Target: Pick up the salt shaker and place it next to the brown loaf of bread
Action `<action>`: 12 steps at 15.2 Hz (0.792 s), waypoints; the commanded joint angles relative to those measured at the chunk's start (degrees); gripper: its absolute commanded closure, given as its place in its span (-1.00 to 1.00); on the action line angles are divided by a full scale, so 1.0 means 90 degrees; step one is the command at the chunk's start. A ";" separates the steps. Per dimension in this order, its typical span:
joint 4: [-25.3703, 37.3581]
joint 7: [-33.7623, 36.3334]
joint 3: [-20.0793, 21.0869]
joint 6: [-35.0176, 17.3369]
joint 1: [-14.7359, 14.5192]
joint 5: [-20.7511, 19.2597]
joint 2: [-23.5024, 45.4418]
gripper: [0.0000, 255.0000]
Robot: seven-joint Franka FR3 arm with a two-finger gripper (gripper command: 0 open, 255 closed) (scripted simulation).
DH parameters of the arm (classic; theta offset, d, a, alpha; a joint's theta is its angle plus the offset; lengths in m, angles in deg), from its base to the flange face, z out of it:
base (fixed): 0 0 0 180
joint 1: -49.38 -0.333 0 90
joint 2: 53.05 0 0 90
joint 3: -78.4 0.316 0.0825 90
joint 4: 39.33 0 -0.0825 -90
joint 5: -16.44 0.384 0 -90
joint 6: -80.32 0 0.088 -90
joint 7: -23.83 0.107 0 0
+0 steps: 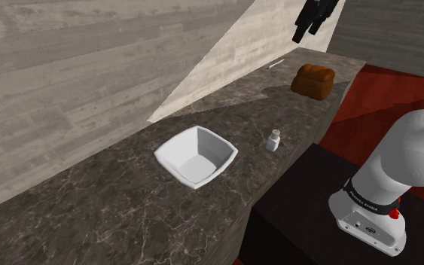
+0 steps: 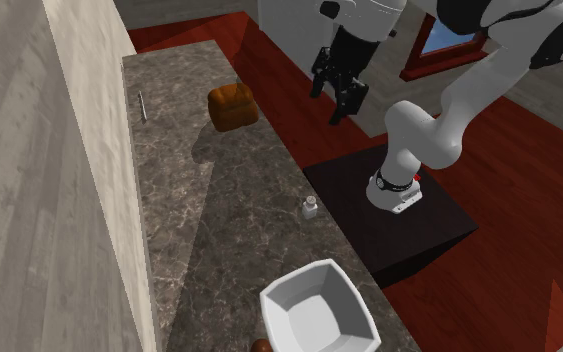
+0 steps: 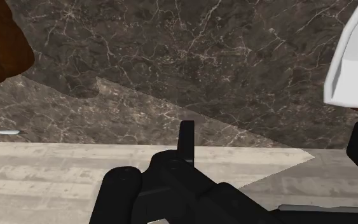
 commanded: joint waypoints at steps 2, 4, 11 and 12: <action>-0.0195 0.0012 0.0014 -0.0123 -0.0005 -0.0006 0.0000 -1.00; -0.0574 0.0036 0.0043 -0.0372 -0.0014 -0.0018 0.0015 -1.00; -0.1785 0.0133 0.0143 -0.1295 -0.0047 -0.0067 0.0234 -1.00; -0.1943 0.0149 0.0158 -0.1436 -0.0050 -0.0075 0.0290 -1.00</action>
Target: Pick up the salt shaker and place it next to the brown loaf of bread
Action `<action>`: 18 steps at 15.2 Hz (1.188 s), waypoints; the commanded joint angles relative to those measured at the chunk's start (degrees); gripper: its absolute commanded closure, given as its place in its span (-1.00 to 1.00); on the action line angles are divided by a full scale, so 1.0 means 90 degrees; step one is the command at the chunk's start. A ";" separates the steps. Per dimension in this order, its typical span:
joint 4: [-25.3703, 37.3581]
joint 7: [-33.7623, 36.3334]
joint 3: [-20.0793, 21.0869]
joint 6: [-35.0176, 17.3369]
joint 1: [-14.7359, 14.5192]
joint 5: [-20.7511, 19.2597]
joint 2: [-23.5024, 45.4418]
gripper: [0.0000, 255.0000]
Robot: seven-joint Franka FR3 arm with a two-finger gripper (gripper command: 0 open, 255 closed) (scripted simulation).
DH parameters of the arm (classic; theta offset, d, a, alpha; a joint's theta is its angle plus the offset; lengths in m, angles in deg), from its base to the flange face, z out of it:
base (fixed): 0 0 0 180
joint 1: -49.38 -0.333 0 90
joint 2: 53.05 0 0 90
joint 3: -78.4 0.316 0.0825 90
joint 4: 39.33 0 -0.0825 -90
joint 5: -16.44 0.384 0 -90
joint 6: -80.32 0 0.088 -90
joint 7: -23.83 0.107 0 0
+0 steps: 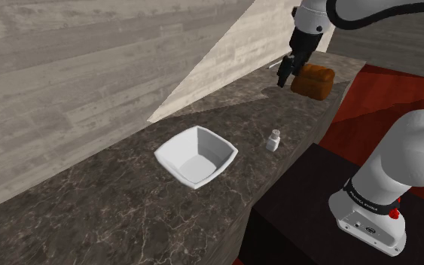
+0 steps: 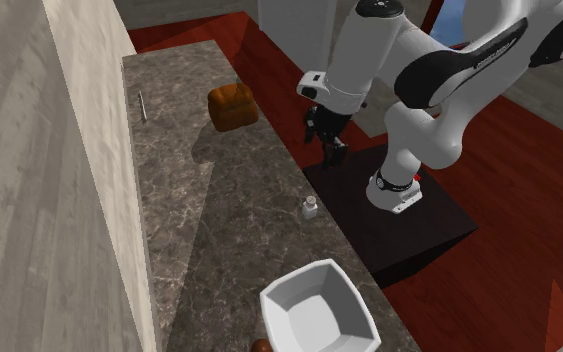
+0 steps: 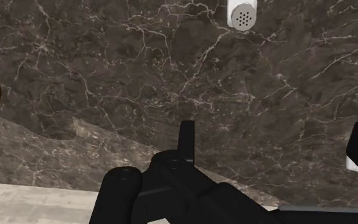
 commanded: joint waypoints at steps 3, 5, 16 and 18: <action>-0.0633 0.0046 0.0041 -0.0570 -0.0004 -0.0046 0.0224 -1.00; -0.0912 0.0084 0.0073 -0.0882 -0.0005 -0.0068 0.0403 -1.00; -0.1956 0.0335 0.0238 -0.2622 0.0071 -0.0268 0.1719 -1.00; -0.2036 0.0357 0.0240 -0.2863 0.0104 -0.0309 0.1879 -1.00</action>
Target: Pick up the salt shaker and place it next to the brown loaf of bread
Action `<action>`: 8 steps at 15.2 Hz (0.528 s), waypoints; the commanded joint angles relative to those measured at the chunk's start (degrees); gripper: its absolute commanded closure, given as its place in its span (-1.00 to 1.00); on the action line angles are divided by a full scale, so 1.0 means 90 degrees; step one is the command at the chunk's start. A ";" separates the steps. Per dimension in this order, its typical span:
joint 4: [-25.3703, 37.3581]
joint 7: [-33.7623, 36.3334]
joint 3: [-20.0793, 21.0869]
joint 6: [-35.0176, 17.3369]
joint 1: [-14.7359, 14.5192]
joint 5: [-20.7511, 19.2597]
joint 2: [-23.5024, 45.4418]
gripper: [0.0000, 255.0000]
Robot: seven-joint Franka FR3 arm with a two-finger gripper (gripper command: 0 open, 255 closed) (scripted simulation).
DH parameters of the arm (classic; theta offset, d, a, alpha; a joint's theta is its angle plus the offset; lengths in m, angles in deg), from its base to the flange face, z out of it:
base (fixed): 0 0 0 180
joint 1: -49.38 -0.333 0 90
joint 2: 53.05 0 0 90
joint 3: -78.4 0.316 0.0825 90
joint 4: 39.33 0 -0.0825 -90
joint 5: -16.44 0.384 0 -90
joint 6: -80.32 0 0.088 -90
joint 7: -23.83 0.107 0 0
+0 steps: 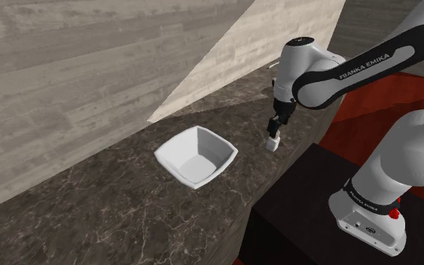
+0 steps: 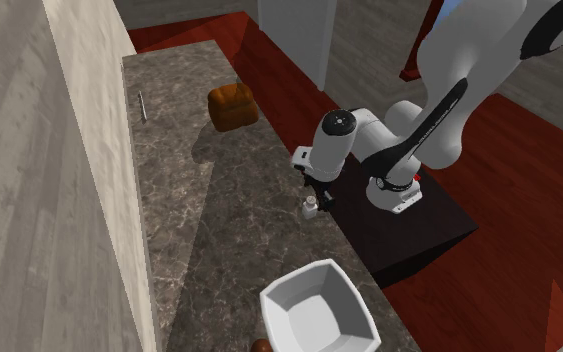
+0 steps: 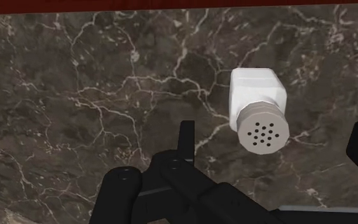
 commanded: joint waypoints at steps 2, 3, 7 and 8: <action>-0.0097 0.0053 0.0016 -0.0370 0.0044 -0.0060 0.0273 -1.00; -0.0130 0.0068 0.0018 -0.0494 0.0063 -0.0085 0.0363 -1.00; -0.0148 0.0077 0.0020 -0.0566 0.0075 -0.0101 0.0417 -1.00; -0.0148 0.0077 0.0020 -0.0566 0.0075 -0.0101 0.0417 -1.00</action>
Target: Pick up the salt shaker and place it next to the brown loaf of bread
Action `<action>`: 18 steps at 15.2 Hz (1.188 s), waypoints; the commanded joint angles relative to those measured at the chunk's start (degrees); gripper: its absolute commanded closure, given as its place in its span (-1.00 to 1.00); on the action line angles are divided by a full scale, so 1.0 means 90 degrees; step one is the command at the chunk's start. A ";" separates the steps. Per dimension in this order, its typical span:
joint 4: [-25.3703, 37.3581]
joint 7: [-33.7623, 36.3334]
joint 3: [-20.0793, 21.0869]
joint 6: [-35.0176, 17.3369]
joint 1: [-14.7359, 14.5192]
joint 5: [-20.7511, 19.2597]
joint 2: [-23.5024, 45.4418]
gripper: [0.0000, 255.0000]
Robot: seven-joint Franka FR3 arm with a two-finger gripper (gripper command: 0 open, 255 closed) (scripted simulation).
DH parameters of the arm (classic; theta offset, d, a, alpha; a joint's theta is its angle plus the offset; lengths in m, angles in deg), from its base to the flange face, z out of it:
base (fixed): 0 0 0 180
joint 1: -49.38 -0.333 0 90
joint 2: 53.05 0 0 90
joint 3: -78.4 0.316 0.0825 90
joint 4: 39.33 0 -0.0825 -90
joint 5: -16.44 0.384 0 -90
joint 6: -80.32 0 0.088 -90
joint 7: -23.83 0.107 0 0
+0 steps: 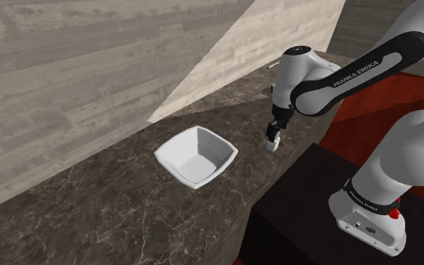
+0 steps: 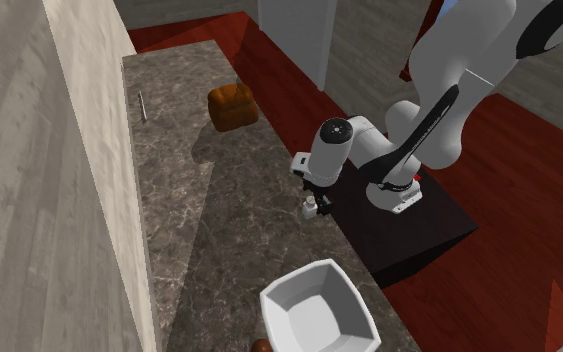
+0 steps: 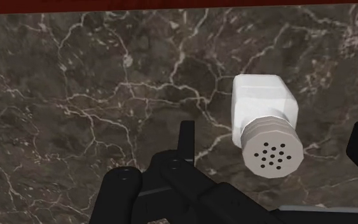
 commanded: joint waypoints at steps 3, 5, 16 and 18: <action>0.0000 0.0001 0.0000 -0.0004 0.0001 -0.0001 0.0004 -1.00; 0.0000 0.0001 0.0000 -0.0004 0.0001 -0.0001 0.0004 1.00; 0.0101 -0.0068 -0.0025 0.0364 -0.0039 0.0061 -0.0266 1.00; 0.0178 -0.0108 -0.0039 0.0604 -0.0061 0.0095 -0.0431 1.00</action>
